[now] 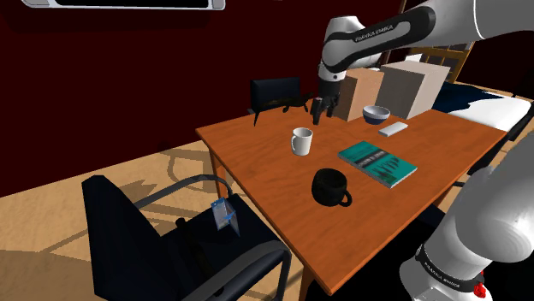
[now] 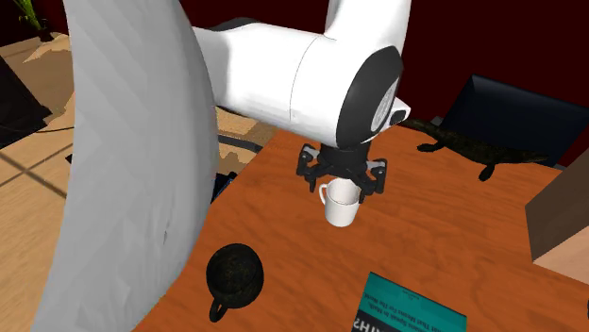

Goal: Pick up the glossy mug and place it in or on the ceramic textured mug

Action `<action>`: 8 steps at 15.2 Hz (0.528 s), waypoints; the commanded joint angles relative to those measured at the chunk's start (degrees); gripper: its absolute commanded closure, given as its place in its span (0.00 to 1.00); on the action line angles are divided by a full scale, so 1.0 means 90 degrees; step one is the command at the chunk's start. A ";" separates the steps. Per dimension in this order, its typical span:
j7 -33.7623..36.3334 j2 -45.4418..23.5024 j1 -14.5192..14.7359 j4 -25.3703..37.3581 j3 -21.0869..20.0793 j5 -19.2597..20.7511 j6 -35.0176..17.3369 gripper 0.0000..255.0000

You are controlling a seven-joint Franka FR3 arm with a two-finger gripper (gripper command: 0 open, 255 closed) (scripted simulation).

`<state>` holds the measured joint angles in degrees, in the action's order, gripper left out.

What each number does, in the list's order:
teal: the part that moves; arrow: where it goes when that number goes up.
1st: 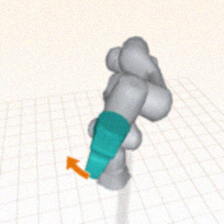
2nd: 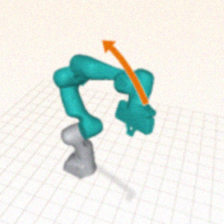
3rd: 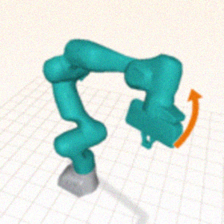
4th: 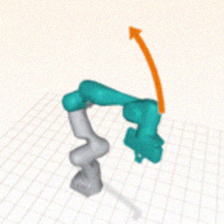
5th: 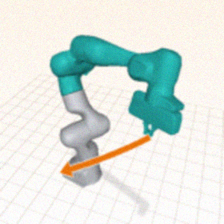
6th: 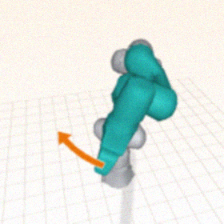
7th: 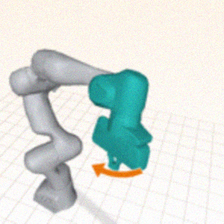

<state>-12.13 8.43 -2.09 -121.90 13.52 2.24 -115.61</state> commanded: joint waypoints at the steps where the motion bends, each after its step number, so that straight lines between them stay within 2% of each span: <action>1: -0.0187 -0.0492 -0.0030 0.0255 0.0104 -0.0183 -0.0188 0.00; 8: -0.0855 -0.2264 -0.0292 0.1474 0.0268 -0.0963 -0.0501 0.00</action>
<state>-19.06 -9.88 -4.32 -110.07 15.86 -5.44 -119.83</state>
